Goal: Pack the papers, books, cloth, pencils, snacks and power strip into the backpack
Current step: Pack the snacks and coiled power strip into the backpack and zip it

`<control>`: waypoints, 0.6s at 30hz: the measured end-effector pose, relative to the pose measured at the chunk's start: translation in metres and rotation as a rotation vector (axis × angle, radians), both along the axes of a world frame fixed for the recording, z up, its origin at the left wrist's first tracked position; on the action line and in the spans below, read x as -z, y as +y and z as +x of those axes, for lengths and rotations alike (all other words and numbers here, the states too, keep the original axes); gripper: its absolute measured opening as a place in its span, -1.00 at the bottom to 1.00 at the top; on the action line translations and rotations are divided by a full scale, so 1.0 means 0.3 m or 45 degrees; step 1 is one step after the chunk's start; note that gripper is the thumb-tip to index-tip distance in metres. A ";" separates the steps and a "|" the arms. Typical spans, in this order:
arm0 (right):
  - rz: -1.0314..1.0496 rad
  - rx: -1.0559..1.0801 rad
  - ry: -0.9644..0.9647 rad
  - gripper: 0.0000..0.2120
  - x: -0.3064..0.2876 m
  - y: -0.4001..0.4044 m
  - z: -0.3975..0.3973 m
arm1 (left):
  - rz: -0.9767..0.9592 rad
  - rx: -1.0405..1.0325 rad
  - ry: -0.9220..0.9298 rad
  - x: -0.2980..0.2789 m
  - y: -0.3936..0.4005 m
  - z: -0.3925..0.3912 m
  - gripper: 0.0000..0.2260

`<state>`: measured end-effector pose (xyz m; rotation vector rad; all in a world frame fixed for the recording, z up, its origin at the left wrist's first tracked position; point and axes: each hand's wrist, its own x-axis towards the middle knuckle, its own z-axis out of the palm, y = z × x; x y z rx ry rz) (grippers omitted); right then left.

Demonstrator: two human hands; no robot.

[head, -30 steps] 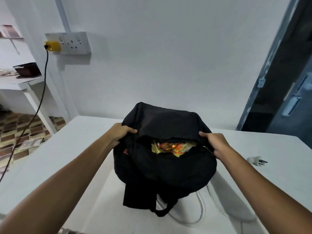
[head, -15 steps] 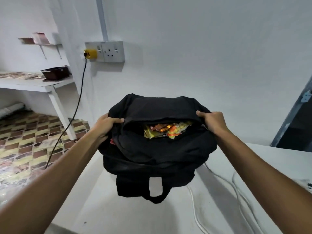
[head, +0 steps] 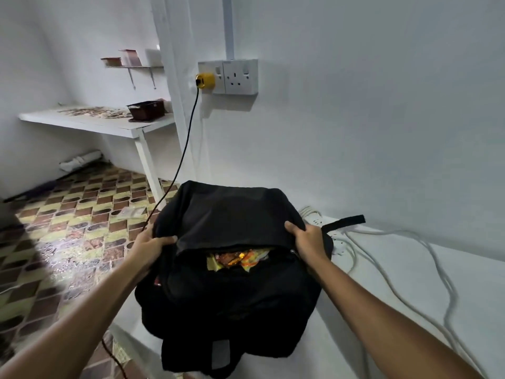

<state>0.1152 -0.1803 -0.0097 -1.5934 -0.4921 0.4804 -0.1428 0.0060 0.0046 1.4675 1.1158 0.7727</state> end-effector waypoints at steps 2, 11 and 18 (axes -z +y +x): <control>-0.007 -0.049 -0.052 -0.93 0.051 -0.004 -0.019 | 0.049 0.041 0.099 0.056 -0.001 -0.022 -0.70; -0.487 -0.299 -0.349 -0.80 0.063 -0.033 0.038 | 0.735 0.132 1.303 -0.077 -0.031 0.066 -0.45; -0.350 -0.126 -0.441 -0.85 0.093 -0.108 0.096 | 1.170 0.580 0.844 -0.136 -0.245 0.373 -0.44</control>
